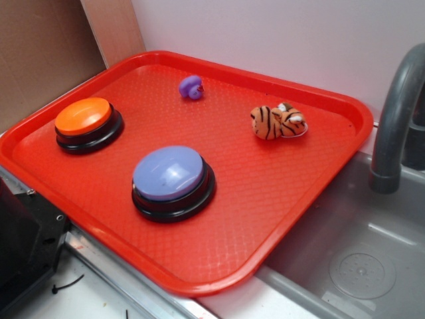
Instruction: Push the orange button.
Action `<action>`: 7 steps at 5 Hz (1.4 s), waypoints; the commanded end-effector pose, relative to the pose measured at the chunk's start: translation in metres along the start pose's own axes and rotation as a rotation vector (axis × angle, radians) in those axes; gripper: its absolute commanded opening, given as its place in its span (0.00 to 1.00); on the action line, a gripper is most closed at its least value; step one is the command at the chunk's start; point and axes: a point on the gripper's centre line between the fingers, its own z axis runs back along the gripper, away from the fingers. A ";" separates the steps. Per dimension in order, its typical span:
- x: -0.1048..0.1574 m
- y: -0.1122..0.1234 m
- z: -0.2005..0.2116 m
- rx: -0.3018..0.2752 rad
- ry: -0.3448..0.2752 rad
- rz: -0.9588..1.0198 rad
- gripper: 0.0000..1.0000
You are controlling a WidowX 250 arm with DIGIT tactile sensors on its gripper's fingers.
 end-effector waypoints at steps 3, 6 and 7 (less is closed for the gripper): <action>0.054 0.102 -0.099 0.086 0.100 0.193 1.00; 0.032 0.135 -0.184 0.082 0.190 0.133 1.00; 0.034 0.129 -0.182 0.088 0.194 0.116 1.00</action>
